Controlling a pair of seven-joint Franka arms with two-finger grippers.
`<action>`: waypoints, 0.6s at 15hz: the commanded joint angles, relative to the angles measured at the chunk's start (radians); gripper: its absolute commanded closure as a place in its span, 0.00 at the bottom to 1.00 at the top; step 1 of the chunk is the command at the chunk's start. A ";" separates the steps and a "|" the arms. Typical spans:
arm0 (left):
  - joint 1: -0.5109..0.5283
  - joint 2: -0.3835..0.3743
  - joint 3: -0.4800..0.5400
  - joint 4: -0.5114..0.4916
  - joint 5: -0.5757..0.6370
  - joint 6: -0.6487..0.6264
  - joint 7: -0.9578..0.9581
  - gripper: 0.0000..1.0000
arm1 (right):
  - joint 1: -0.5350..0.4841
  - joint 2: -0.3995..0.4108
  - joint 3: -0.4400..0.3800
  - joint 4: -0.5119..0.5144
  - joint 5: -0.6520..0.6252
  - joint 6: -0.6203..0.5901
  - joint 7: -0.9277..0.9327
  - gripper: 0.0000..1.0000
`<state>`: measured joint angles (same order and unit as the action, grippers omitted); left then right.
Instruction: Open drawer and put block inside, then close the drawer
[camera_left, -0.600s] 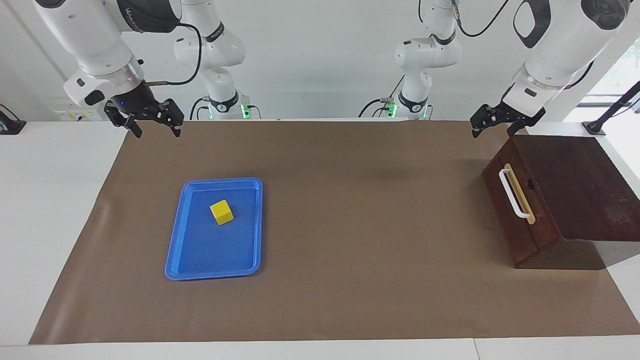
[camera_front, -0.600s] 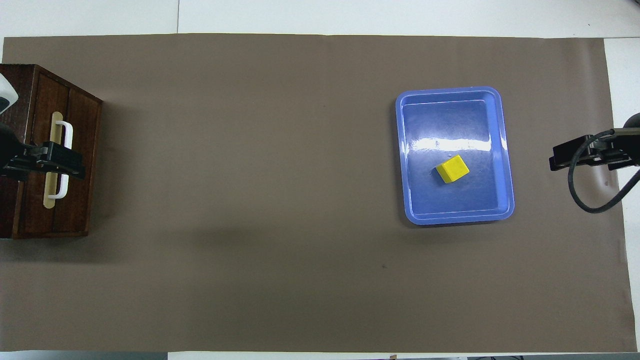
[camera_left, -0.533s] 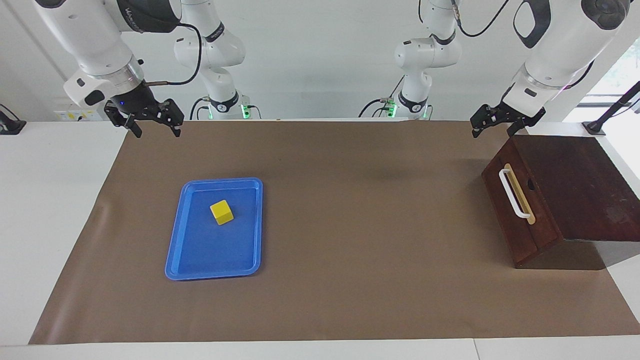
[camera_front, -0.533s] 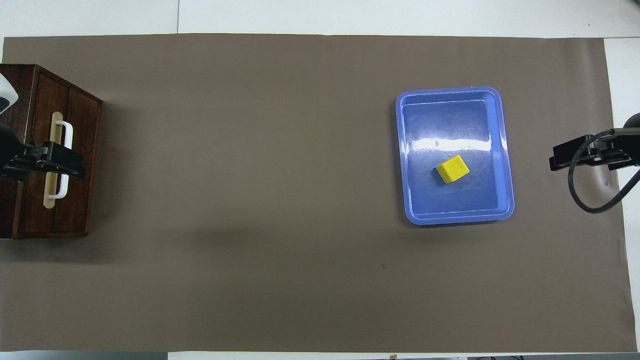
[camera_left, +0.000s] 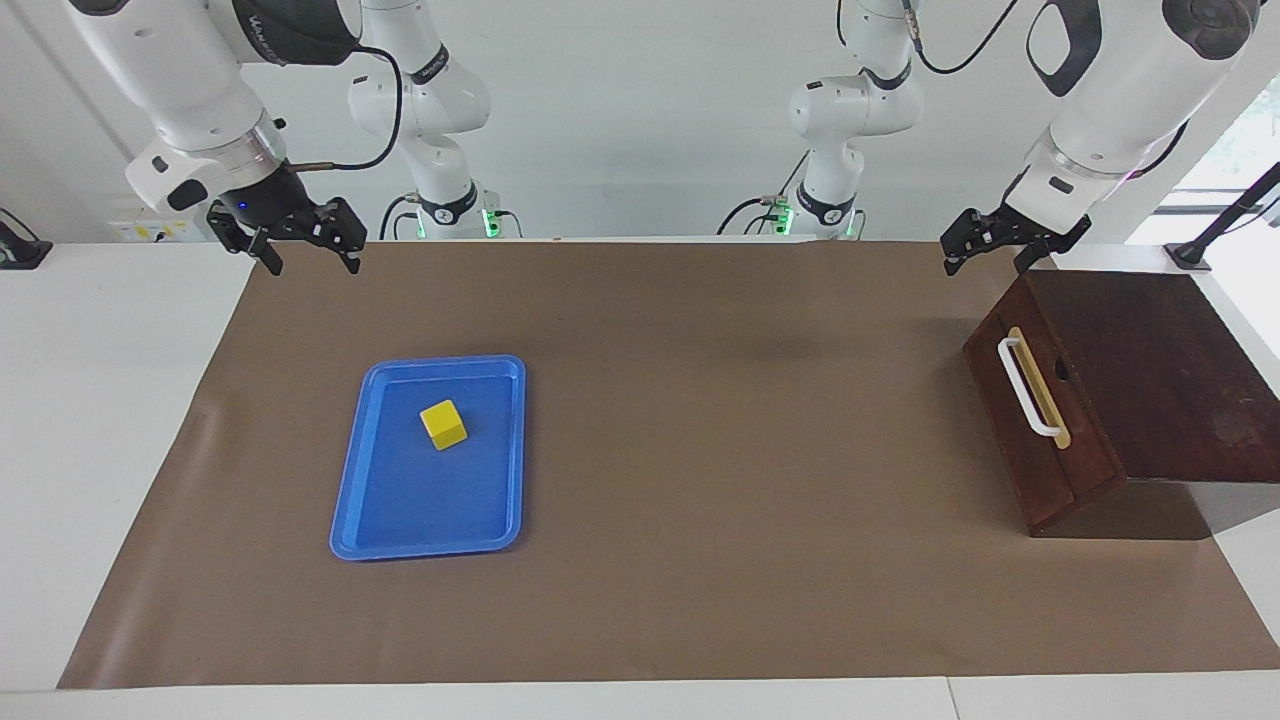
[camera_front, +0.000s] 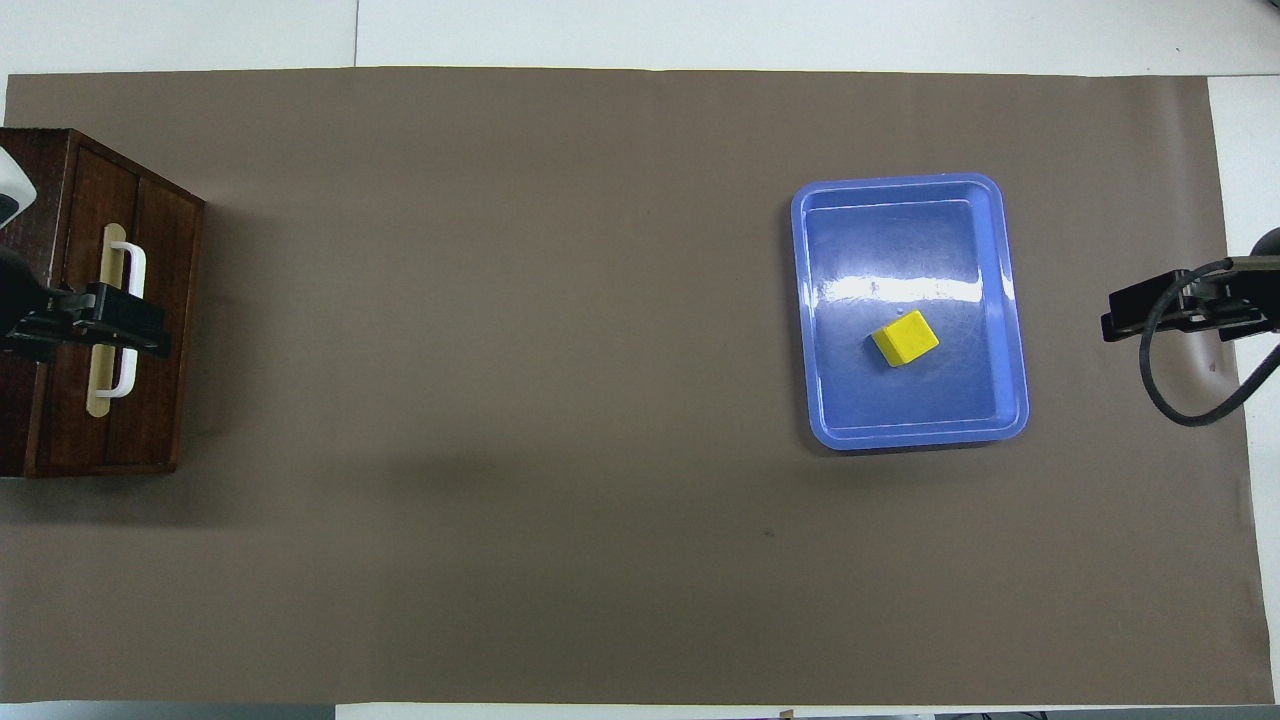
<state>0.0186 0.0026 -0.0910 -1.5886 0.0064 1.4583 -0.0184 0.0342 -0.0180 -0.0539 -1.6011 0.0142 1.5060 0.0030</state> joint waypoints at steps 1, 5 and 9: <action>0.004 -0.016 0.002 -0.011 -0.017 0.002 0.006 0.00 | -0.019 -0.023 0.006 -0.026 -0.007 0.011 -0.035 0.00; 0.004 -0.016 0.002 -0.011 -0.017 0.002 0.006 0.00 | -0.022 -0.001 0.005 -0.025 -0.005 0.063 0.147 0.00; 0.003 -0.016 0.002 -0.011 -0.017 0.002 0.006 0.00 | -0.027 0.113 0.005 0.030 0.010 0.100 0.322 0.00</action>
<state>0.0186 0.0026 -0.0911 -1.5886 0.0064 1.4583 -0.0184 0.0288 0.0230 -0.0595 -1.6063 0.0146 1.5756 0.2401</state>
